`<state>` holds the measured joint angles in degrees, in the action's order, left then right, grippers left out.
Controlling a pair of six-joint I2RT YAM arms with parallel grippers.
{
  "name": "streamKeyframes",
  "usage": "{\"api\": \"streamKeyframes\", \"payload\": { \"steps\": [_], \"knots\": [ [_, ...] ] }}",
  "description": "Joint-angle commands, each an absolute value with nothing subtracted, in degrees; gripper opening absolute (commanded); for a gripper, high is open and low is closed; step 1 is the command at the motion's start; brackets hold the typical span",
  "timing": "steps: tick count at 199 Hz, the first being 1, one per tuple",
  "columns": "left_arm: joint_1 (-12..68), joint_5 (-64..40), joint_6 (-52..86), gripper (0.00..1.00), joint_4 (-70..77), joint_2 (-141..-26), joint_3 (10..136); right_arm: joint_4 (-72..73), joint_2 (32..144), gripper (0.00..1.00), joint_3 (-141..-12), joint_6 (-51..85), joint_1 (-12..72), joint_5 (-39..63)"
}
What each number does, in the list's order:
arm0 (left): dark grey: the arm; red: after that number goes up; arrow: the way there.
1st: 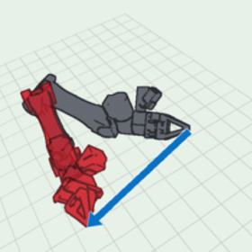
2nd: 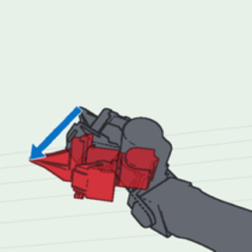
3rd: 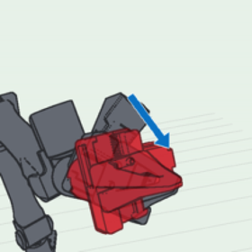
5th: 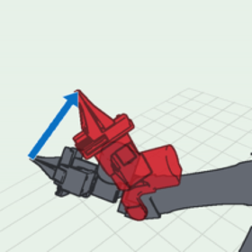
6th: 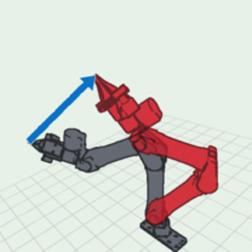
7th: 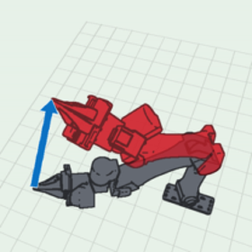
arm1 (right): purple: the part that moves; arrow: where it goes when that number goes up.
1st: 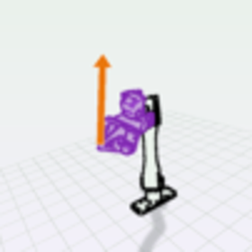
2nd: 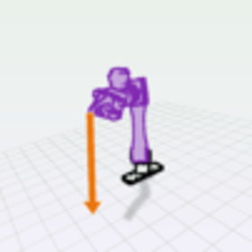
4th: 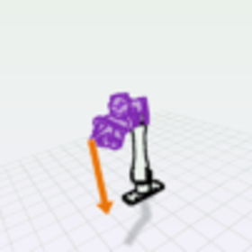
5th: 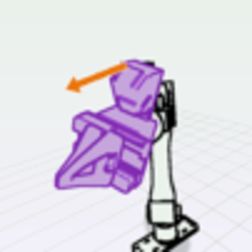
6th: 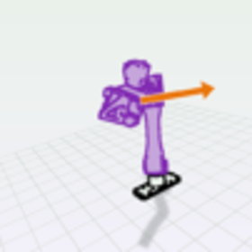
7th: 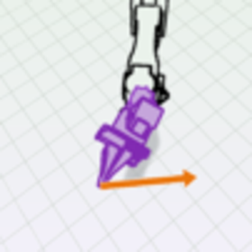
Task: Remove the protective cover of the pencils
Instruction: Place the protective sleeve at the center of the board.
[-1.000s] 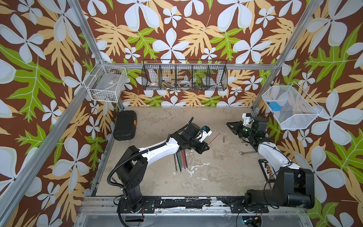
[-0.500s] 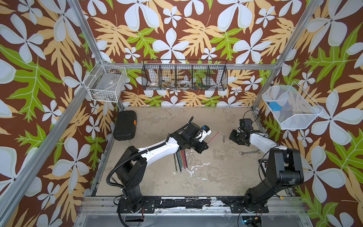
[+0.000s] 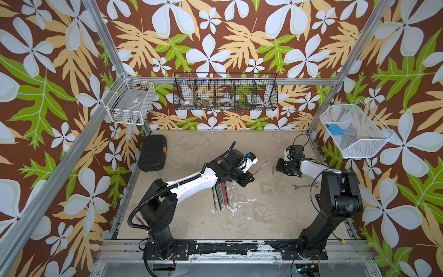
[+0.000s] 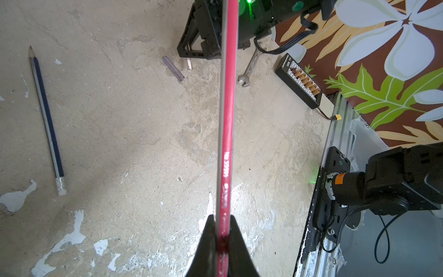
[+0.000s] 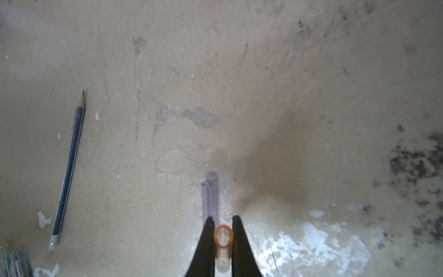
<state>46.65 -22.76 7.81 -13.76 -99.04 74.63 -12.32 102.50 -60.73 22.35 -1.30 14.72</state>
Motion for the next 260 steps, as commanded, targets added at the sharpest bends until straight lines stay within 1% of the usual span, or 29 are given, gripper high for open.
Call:
{"api": "streamKeyframes", "payload": {
  "steps": [1, 68, 104, 123, 157, 173, 192, 207, 260],
  "knots": [
    [46.63, -22.87, 7.47, 0.00, -13.95, -98.70, 75.06, -11.71, 103.10, 0.09, -60.59, 21.09, -1.32, 17.05],
    [46.61, -22.94, 7.47, 0.00, -14.05, -99.23, 75.32, -10.28, 103.08, 0.10, -58.37, 21.52, -1.32, 17.14],
    [46.63, -22.78, 7.52, 0.00, -14.00, -99.33, 75.32, -10.41, 102.81, 0.12, -58.54, 21.83, -1.41, 16.54],
    [46.65, -22.75, 7.43, 0.00, -13.99, -99.32, 75.32, -10.00, 102.40, 0.14, -58.28, 22.30, -1.79, 16.42],
    [46.63, -22.72, 7.56, 0.00, -14.01, -99.32, 75.32, -9.16, 101.66, 0.15, -57.54, 22.89, -2.35, 16.59],
    [46.61, -22.69, 7.56, 0.00, -14.05, -99.41, 75.34, -8.61, 101.45, 0.20, -57.30, 23.18, -2.71, 17.40],
    [46.63, -22.75, 7.57, 0.00, -14.03, -99.40, 75.32, -8.46, 101.97, 0.21, -57.66, 23.20, -2.80, 18.72],
    [46.58, -22.62, 7.52, 0.00, -14.06, -99.49, 75.41, -8.14, 102.40, 0.26, -57.67, 23.20, -2.73, 19.57],
    [46.64, -22.48, 7.47, 0.00, -14.15, -99.49, 75.32, -7.82, 102.85, 0.26, -57.48, 23.35, -2.89, 20.28]
  ]
}}
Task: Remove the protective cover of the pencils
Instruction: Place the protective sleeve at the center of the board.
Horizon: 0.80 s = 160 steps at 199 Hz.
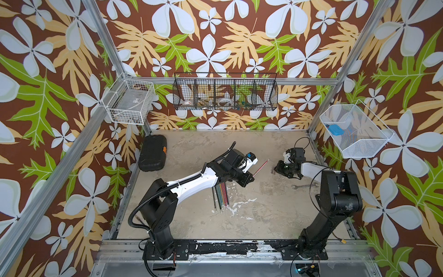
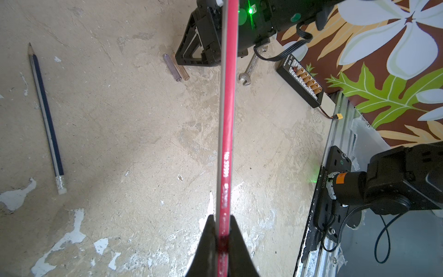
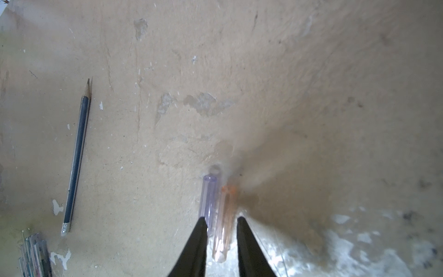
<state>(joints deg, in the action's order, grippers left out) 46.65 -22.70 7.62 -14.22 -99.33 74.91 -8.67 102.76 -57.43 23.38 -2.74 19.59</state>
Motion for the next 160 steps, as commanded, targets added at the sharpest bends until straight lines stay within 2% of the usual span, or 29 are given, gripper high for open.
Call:
{"api": "streamKeyframes", "payload": {
  "steps": [1, 62, 128, 160],
  "knots": [
    [46.61, -22.44, 7.47, 0.00, -14.15, -99.49, 75.32, -7.82, 102.84, 0.26, -57.48, 23.36, -2.85, 20.34],
    [45.00, -21.66, 7.81, 0.00, -13.82, -100.36, 74.92, -7.73, 95.80, 0.26, -54.44, 24.11, -2.82, 20.95],
    [41.99, -11.89, 9.40, 0.00, -15.67, -108.58, 77.94, -0.14, 68.11, 0.26, -29.36, 24.14, -2.08, 26.84],
    [40.30, -7.47, 7.50, 0.00, -18.63, -113.94, 84.70, 0.58, 53.49, 0.28, -19.13, 21.75, -1.88, 24.10]
  ]
}}
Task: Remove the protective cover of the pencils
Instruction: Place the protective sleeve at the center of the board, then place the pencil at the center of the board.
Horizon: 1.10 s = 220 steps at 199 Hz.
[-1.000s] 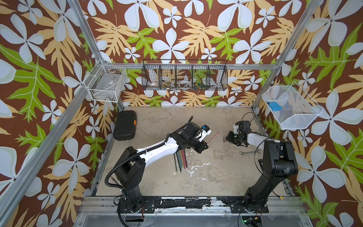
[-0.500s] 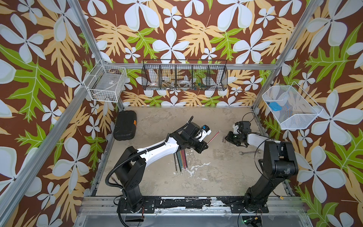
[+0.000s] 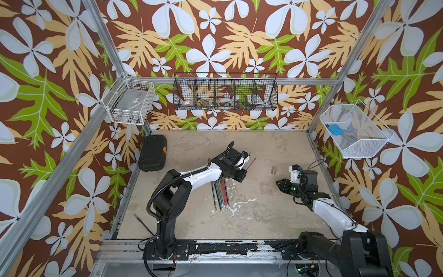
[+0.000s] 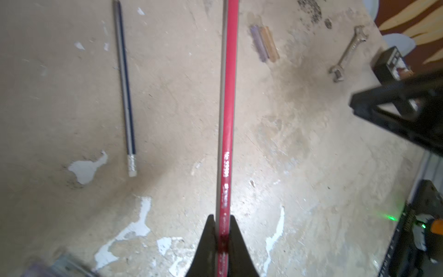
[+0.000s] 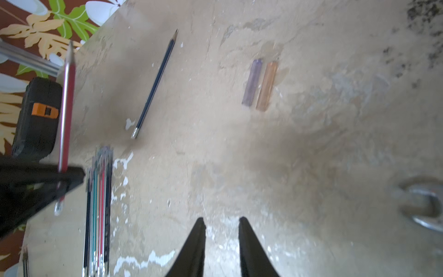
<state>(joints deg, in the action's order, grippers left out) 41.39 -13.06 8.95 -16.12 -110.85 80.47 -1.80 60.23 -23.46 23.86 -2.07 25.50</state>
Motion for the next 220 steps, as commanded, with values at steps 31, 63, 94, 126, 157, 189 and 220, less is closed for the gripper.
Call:
{"api": "streamKeyframes", "payload": {
  "steps": [31, 63, 94, 126, 157, 189, 220],
  "knots": [
    [38.28, -4.05, 4.73, 0.00, -24.76, -120.85, 94.58, 0.66, 47.64, 0.29, -18.11, 22.29, -1.61, 26.32],
    [37.62, 0.02, 3.36, 0.00, -30.90, -129.54, 105.76, 0.27, 49.69, 0.29, -18.97, 22.50, -1.67, 25.33],
    [37.57, 1.86, 2.26, 0.00, -33.72, -134.64, 111.62, 0.38, 51.33, 0.28, -19.25, 22.49, -1.67, 26.17],
    [37.27, 1.69, 1.56, 0.00, -35.52, -136.33, 113.30, 0.48, 51.14, 0.28, -19.25, 22.55, -1.60, 25.44],
    [37.23, 1.01, 1.51, 0.05, -35.27, -136.54, 113.29, 0.48, 51.65, 0.27, -19.36, 22.50, -1.66, 25.28],
    [37.18, -0.41, 1.67, 0.05, -35.24, -136.93, 113.97, 0.48, 51.73, 0.27, -19.38, 22.50, -1.67, 25.22],
    [37.22, -2.40, 1.87, 0.14, -35.07, -136.93, 113.99, 0.36, 51.83, 0.27, -19.42, 22.50, -1.67, 25.09]
  ]
}}
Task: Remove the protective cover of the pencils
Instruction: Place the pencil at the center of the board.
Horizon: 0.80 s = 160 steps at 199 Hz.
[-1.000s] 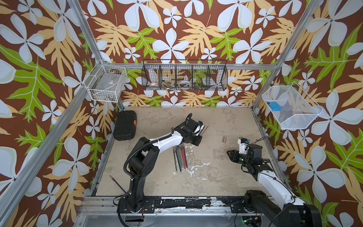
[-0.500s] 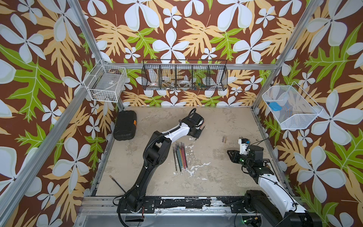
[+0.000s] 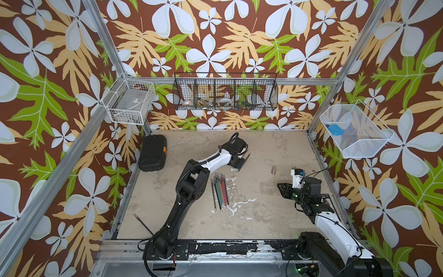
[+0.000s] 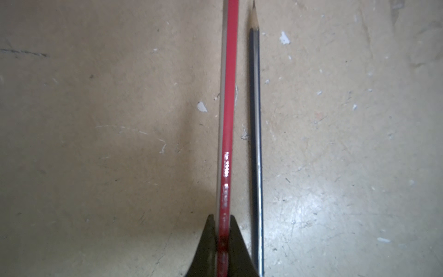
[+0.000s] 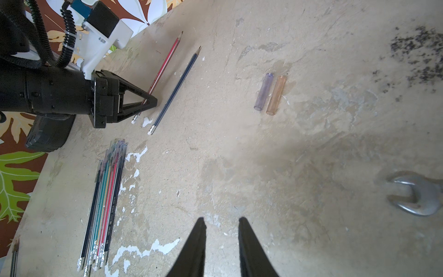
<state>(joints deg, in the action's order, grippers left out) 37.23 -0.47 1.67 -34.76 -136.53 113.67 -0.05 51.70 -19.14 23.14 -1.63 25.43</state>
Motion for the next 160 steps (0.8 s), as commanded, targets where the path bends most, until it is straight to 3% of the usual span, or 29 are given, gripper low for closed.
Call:
{"api": "streamKeyframes", "payload": {
  "steps": [1, 35, 122, 160],
  "knots": [
    [37.20, -2.47, 1.90, 0.14, -35.07, -136.93, 113.99, 0.35, 51.80, 0.27, -19.42, 22.50, -1.67, 25.07],
    [37.18, -3.35, 2.18, 0.21, -34.89, -136.85, 114.06, 0.39, 51.92, 0.27, -19.42, 22.46, -1.67, 24.88],
    [37.22, -8.34, 3.58, 0.20, -33.54, -133.73, 113.39, 0.36, 52.64, 0.26, -19.51, 22.32, -1.65, 24.46],
    [37.13, -13.24, 6.39, 0.19, -27.92, -124.61, 106.55, 0.51, 53.56, 0.26, -19.34, 22.17, -1.66, 24.68]
  ]
}}
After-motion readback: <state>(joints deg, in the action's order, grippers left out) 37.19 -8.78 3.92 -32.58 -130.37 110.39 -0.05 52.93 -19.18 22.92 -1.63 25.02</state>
